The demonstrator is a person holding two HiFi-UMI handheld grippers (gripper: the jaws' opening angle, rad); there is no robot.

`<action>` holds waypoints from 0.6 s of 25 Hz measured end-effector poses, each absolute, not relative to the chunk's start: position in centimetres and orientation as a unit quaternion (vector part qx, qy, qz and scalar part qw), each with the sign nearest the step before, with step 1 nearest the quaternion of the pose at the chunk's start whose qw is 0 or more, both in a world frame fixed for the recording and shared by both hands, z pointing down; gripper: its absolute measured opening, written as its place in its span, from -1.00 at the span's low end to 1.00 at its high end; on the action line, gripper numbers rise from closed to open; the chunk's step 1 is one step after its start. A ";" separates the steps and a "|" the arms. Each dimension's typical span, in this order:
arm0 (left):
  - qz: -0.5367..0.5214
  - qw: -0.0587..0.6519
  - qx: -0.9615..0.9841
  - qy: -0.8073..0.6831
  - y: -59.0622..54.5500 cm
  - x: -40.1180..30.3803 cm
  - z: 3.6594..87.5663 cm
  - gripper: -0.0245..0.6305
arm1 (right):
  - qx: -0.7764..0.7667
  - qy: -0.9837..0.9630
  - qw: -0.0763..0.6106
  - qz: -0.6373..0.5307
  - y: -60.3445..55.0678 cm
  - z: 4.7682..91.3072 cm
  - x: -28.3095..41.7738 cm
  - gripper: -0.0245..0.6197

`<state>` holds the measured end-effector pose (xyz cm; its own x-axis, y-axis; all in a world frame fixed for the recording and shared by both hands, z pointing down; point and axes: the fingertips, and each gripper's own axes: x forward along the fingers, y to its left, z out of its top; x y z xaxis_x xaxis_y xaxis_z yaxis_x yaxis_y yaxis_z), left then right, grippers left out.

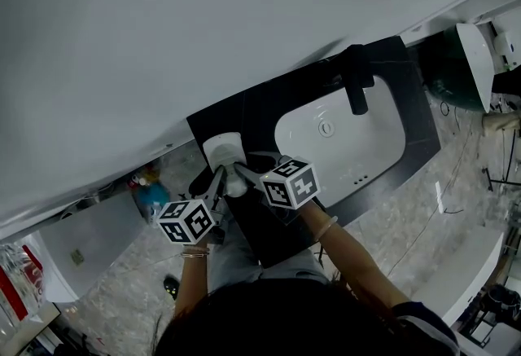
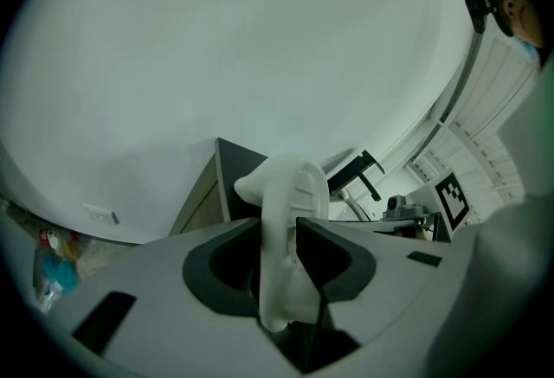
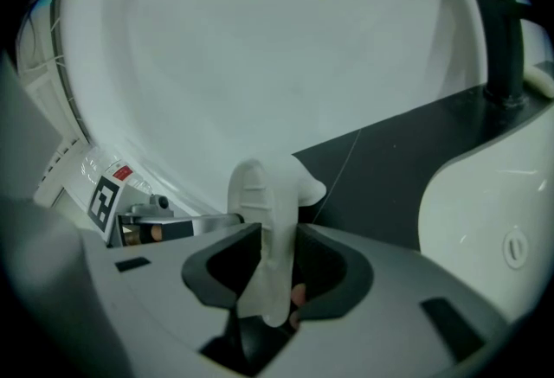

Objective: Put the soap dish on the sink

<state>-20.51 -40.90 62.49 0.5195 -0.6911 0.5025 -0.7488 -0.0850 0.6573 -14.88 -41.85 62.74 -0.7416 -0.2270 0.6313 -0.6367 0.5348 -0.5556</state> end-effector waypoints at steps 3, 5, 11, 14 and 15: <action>0.028 0.453 0.740 -0.496 -41.0 -21.0 62.0 -0.53 | 0.251 -0.842 0.248 0.407 -41.9 62.4 -14.9 -0.46; 0.038 0.445 0.741 -0.501 -40.8 -21.3 61.9 -0.49 | 0.250 -0.841 0.246 0.411 -41.9 62.2 -14.8 -0.39; 0.051 0.415 0.746 -0.519 -39.3 -22.5 58.8 -0.49 | 0.267 -0.846 0.247 0.391 -41.5 59.9 -13.3 -0.34; 0.033 0.400 0.756 -0.516 -38.7 -22.4 56.1 -0.49 | 0.277 -0.852 0.248 0.369 -41.0 58.0 -12.4 -0.34; 0.027 0.395 0.760 -0.515 -38.4 -22.2 55.2 -0.49 | 0.281 -0.853 0.244 0.365 -40.7 57.3 -12.1 -0.34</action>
<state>-22.19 -38.41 55.22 0.4687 -0.7618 0.4472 -0.8039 -0.1581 0.5734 -12.13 -40.69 57.27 -0.7229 -0.3009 0.6220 -0.6575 0.5763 -0.4853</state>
